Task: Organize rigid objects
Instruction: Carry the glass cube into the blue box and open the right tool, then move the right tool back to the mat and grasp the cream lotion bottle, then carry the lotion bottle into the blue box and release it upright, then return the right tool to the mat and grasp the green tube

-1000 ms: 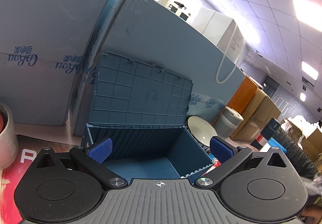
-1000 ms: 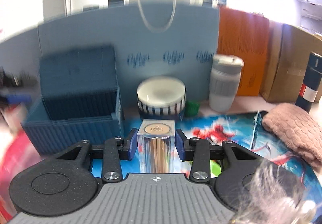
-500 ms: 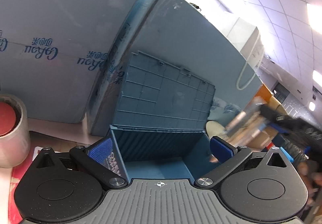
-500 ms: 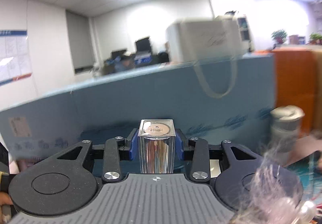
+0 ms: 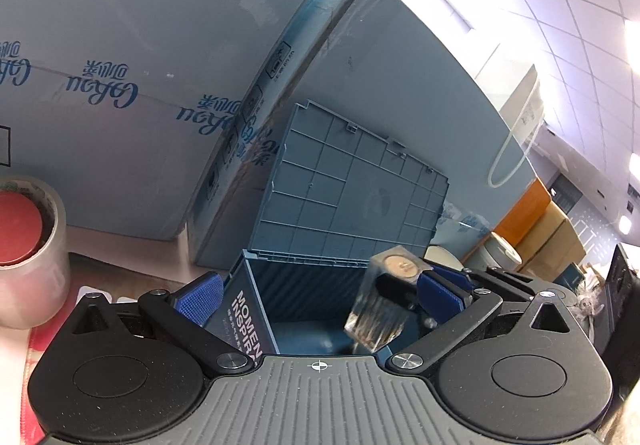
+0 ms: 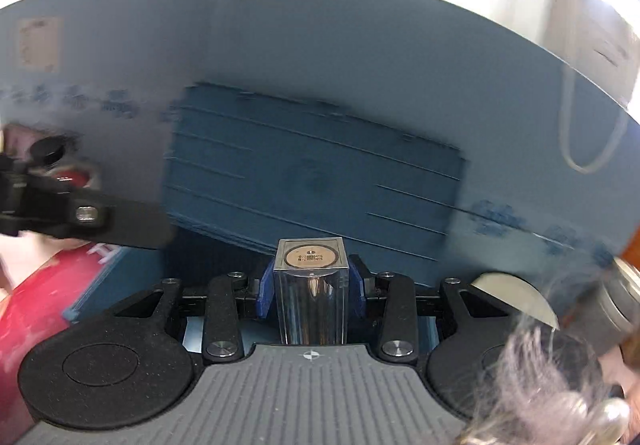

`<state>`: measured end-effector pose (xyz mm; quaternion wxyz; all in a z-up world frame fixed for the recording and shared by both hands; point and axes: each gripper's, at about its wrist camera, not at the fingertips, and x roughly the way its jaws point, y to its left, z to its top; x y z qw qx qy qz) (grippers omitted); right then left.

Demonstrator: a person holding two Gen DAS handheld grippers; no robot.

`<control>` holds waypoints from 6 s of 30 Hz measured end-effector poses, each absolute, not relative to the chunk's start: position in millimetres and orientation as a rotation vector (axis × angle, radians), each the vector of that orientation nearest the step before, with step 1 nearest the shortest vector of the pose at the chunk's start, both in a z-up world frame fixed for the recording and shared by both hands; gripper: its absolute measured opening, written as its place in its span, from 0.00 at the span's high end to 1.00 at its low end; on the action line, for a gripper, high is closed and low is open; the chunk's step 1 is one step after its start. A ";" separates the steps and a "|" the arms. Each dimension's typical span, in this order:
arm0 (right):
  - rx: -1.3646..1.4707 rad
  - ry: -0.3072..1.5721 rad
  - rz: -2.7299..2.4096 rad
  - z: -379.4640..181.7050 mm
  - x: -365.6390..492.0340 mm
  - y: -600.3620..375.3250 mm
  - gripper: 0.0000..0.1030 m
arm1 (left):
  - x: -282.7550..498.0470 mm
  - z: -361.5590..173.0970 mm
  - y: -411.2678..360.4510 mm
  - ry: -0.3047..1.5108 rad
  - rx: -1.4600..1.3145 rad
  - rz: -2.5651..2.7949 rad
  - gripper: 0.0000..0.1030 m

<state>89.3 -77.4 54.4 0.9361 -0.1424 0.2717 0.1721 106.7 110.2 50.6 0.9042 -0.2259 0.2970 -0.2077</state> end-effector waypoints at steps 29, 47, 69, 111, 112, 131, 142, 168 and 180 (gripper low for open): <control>-0.039 0.730 0.571 40.9 84.4 -73.6 0.51 | 107.0 51.3 117.5 0.599 -0.483 -0.406 0.00; 0.165 0.271 0.042 65.6 -67.1 -235.5 0.13 | 58.2 74.4 46.9 0.480 -0.280 -0.735 0.00; -0.105 0.676 0.066 -28.5 -67.1 -316.1 0.38 | 17.3 27.9 -76.3 0.626 0.095 -0.925 0.00; 0.306 0.251 0.154 72.8 -42.4 -229.0 0.61 | 71.3 75.0 47.9 0.525 -0.315 -0.657 0.00; 0.312 0.231 0.168 76.1 -36.7 -222.8 0.61 | 74.3 75.3 53.3 0.525 -0.327 -0.641 0.00; -0.224 0.247 0.266 10.6 44.0 -95.2 0.61 | 100.7 66.9 105.3 0.535 -0.499 -0.548 0.00; -0.092 0.471 0.480 15.1 69.5 -122.3 0.60 | 99.7 66.6 104.9 0.546 -0.491 -0.580 0.00; 0.182 0.255 0.432 62.0 -6.3 -170.7 0.10 | 91.8 70.8 110.4 0.518 -0.516 -0.598 0.00; 0.321 0.209 0.061 53.9 -63.7 -266.9 0.07 | 94.5 64.2 92.4 0.557 -0.530 -0.651 0.00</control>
